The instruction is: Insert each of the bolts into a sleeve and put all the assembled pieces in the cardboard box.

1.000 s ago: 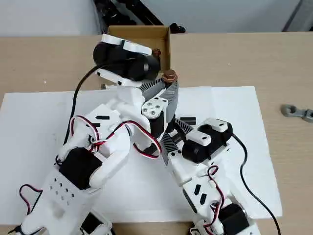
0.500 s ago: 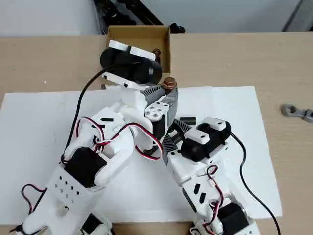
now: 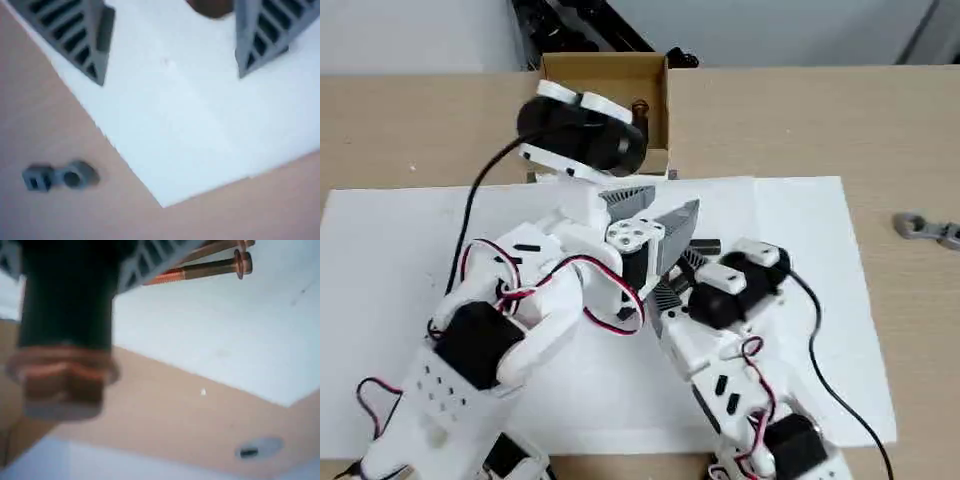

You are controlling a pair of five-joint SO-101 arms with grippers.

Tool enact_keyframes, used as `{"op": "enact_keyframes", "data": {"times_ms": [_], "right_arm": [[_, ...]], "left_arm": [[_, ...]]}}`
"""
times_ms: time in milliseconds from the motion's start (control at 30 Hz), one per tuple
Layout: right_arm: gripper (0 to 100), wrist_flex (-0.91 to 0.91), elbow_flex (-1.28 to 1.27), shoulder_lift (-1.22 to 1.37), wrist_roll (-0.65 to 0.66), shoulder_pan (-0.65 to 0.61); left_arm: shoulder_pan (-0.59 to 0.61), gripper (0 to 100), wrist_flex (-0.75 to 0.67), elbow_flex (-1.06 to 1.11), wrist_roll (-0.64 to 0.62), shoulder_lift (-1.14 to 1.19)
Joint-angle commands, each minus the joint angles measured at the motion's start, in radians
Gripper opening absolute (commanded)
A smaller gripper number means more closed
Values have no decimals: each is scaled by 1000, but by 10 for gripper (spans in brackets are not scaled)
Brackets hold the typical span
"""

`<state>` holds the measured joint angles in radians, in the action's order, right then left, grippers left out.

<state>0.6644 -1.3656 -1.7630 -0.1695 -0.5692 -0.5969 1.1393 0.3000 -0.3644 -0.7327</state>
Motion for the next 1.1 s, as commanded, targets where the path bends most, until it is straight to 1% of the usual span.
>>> {"op": "enact_keyframes", "data": {"times_ms": [0,67,167,267,367,533,633,733,800,933,1000,1067], "right_arm": [[3,-35,38,-2,-8,10],[3,-31,58,5,-8,12],[2,-36,132,82,-8,61],[2,-39,270,248,-8,110],[2,-114,416,460,-3,139],[2,-280,638,848,-3,173],[2,-378,764,1073,-3,188],[3,-455,895,1287,-3,194],[3,-476,991,1417,-3,197],[3,-487,1191,1661,-3,200],[4,-483,1275,1779,0,205],[4,-487,1352,1906,35,209]], "left_arm": [[0,175,63,-79,-3,-9],[6,179,98,-119,12,-11],[25,164,153,-200,77,-5],[84,81,137,-231,150,-5],[175,3,112,-231,215,-5],[285,6,127,-229,227,-8],[325,6,175,-229,230,-5],[339,6,245,-229,233,-5],[339,6,292,-229,242,-8],[339,6,351,-229,325,-11],[339,6,361,-229,328,-11],[339,6,367,-229,325,-11]]}}
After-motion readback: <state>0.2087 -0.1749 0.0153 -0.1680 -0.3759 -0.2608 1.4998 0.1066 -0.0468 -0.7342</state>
